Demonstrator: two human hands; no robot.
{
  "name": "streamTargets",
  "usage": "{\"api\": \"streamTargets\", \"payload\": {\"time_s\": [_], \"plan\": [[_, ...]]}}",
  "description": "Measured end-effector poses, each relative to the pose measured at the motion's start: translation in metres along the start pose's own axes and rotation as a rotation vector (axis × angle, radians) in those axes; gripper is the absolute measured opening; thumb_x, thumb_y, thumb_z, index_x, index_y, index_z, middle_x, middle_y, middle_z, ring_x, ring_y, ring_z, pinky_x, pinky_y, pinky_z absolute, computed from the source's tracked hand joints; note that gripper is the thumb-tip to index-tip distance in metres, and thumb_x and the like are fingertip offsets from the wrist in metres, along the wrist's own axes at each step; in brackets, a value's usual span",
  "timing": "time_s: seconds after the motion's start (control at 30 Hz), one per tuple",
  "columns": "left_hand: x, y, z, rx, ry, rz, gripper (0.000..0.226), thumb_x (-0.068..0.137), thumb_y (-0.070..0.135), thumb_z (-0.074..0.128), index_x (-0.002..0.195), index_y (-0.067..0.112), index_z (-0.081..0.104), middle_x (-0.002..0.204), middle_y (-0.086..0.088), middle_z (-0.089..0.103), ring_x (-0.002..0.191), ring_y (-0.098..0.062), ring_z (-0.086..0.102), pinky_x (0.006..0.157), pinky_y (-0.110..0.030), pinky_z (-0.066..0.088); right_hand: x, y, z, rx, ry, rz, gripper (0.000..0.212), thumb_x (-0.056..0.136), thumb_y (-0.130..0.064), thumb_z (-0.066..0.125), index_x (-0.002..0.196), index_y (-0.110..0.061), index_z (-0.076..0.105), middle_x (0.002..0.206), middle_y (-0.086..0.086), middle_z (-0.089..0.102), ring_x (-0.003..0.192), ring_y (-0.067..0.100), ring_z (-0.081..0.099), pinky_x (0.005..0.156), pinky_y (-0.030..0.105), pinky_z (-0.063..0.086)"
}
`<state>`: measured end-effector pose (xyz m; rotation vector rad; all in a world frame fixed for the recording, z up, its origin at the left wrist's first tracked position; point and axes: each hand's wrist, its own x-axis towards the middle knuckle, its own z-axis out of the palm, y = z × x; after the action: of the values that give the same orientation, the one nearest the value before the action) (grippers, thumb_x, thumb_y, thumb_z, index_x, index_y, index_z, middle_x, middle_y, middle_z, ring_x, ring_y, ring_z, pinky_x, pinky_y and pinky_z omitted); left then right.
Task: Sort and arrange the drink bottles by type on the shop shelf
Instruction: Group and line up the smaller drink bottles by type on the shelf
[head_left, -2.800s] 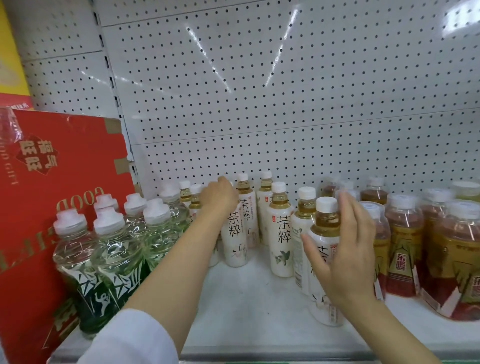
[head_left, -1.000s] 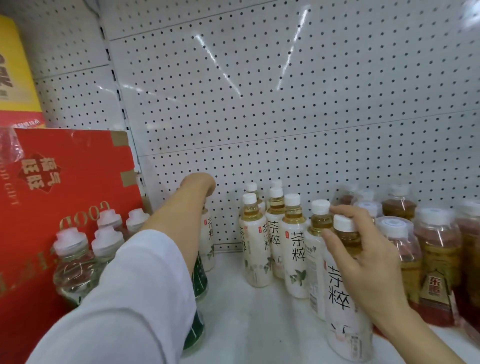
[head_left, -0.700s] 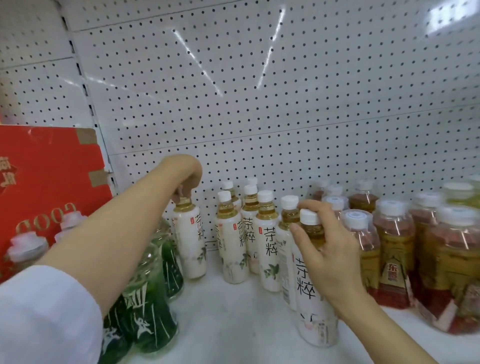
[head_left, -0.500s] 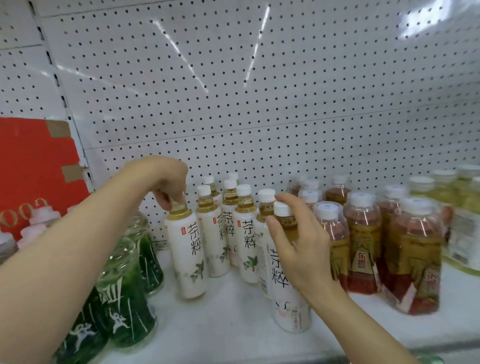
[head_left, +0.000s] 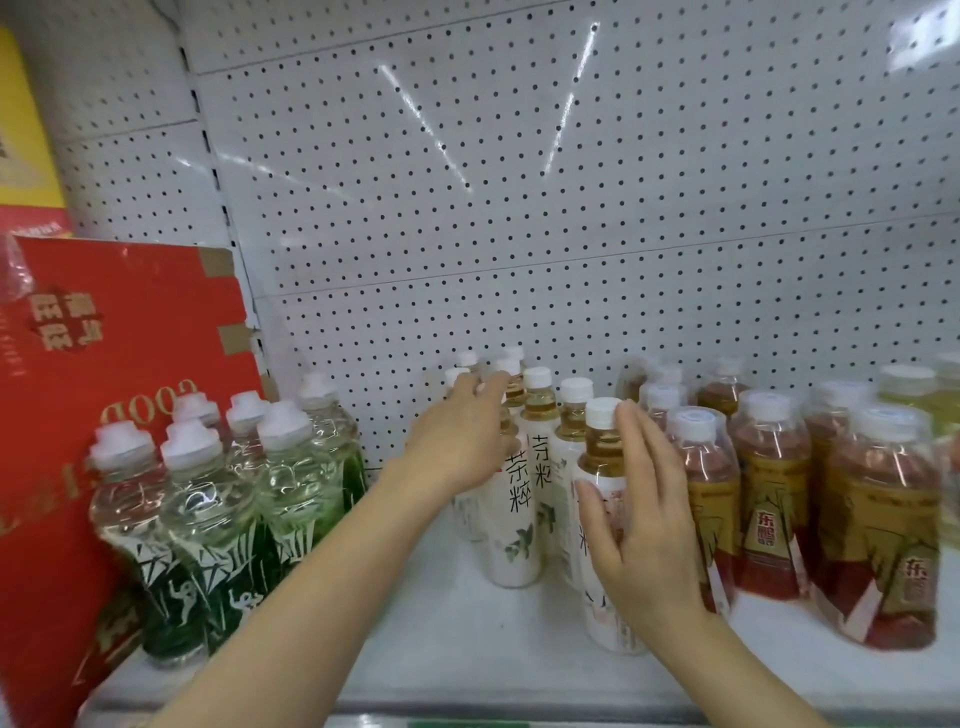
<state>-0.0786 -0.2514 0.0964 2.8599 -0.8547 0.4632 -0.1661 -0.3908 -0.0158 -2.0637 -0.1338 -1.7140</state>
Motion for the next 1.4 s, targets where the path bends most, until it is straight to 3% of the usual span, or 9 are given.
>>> {"api": "streamTargets", "payload": {"time_s": [0.17, 0.33, 0.47, 0.6, 0.7, 0.83, 1.03, 1.27, 1.4], "plan": [[-0.047, -0.001, 0.040, -0.018, 0.116, 0.023, 0.100, 0.096, 0.037, 0.061, 0.153, 0.041, -0.021, 0.165, -0.009, 0.016, 0.131, -0.037, 0.051, 0.099, -0.047, 0.048, -0.004, -0.006, -0.006, -0.125, 0.012, -0.153, 0.061, 0.087, -0.013, 0.062, 0.139, 0.010, 0.041, 0.147, 0.026, 0.040, 0.137, 0.039, 0.038, 0.116, 0.046, 0.028], [-0.115, -0.023, 0.068, -0.078, 0.615, 0.045, 0.078, 0.087, 0.025, 0.072, 0.154, 0.017, 0.032, 0.151, -0.004, 0.045, 0.138, -0.021, 0.042, 0.115, -0.036, 0.035, -0.009, -0.026, -0.008, -0.089, -0.035, -0.259, 0.054, 0.086, -0.012, 0.060, 0.135, 0.008, 0.048, 0.140, 0.023, 0.050, 0.134, 0.038, 0.042, 0.111, 0.052, 0.035], [-0.162, -0.070, 0.082, -0.265, 0.894, -0.358, 0.070, 0.082, 0.019, 0.075, 0.144, 0.011, 0.044, 0.145, -0.004, 0.045, 0.134, -0.012, 0.036, 0.112, -0.034, 0.033, -0.036, -0.060, 0.016, 0.160, -0.239, -0.060, 0.049, 0.090, -0.028, 0.051, 0.134, -0.008, 0.056, 0.130, 0.006, 0.058, 0.121, 0.020, 0.051, 0.105, 0.036, 0.040], [-0.178, -0.117, 0.078, -0.510, 0.763, -0.765, 0.079, 0.085, 0.019, 0.076, 0.150, 0.010, 0.031, 0.152, -0.012, 0.034, 0.138, -0.026, 0.035, 0.109, -0.039, 0.032, -0.051, -0.096, 0.053, 0.320, -0.616, 0.235, 0.062, 0.093, -0.035, 0.061, 0.142, -0.045, 0.026, 0.136, -0.016, 0.044, 0.118, -0.001, 0.044, 0.104, 0.031, 0.044], [-0.176, -0.141, 0.081, -0.563, 0.574, -0.770, 0.082, 0.089, 0.031, 0.072, 0.153, 0.011, 0.026, 0.156, -0.012, 0.033, 0.140, -0.028, 0.038, 0.111, -0.042, 0.036, -0.045, -0.121, 0.085, 0.415, -0.726, 0.366, 0.077, 0.088, -0.039, 0.067, 0.147, -0.044, 0.016, 0.138, -0.019, 0.038, 0.124, -0.002, 0.040, 0.109, 0.029, 0.038], [-0.169, -0.166, 0.088, -0.524, 0.357, -0.847, 0.097, 0.082, 0.056, 0.072, 0.154, 0.009, 0.028, 0.154, -0.010, 0.044, 0.138, -0.029, 0.045, 0.109, -0.045, 0.042, -0.039, -0.144, 0.132, 0.510, -0.735, 0.471, 0.074, 0.078, -0.050, 0.073, 0.138, -0.043, 0.031, 0.132, -0.022, 0.049, 0.119, -0.001, 0.049, 0.102, 0.030, 0.046], [-0.166, -0.177, 0.079, -0.513, 0.172, -0.715, 0.099, 0.072, 0.067, 0.073, 0.150, 0.023, 0.034, 0.142, 0.001, 0.057, 0.127, -0.020, 0.056, 0.105, -0.037, 0.046, -0.046, -0.140, 0.143, 0.383, -0.637, 0.596, 0.061, 0.067, -0.048, 0.081, 0.116, -0.040, 0.045, 0.104, -0.021, 0.067, 0.094, -0.006, 0.063, 0.082, 0.025, 0.055], [-0.145, -0.134, 0.085, -0.628, 0.078, -0.380, 0.097, 0.072, 0.072, 0.068, 0.150, 0.029, 0.028, 0.142, 0.015, 0.051, 0.126, -0.007, 0.051, 0.109, -0.027, 0.042, -0.050, -0.123, 0.081, 0.103, -0.423, 0.631, 0.057, 0.064, -0.046, 0.084, 0.103, -0.045, 0.042, 0.097, -0.024, 0.062, 0.090, -0.007, 0.058, 0.071, 0.015, 0.045], [-0.134, -0.120, 0.092, -0.648, 0.037, -0.267, 0.098, 0.072, 0.074, 0.065, 0.150, 0.029, 0.027, 0.146, 0.012, 0.048, 0.129, -0.007, 0.049, 0.110, -0.027, 0.040, -0.053, -0.113, 0.067, -0.061, -0.348, 0.609, 0.065, 0.058, -0.060, 0.073, 0.113, -0.033, 0.048, 0.098, -0.023, 0.053, 0.093, -0.007, 0.053, 0.071, 0.014, 0.041]]}}
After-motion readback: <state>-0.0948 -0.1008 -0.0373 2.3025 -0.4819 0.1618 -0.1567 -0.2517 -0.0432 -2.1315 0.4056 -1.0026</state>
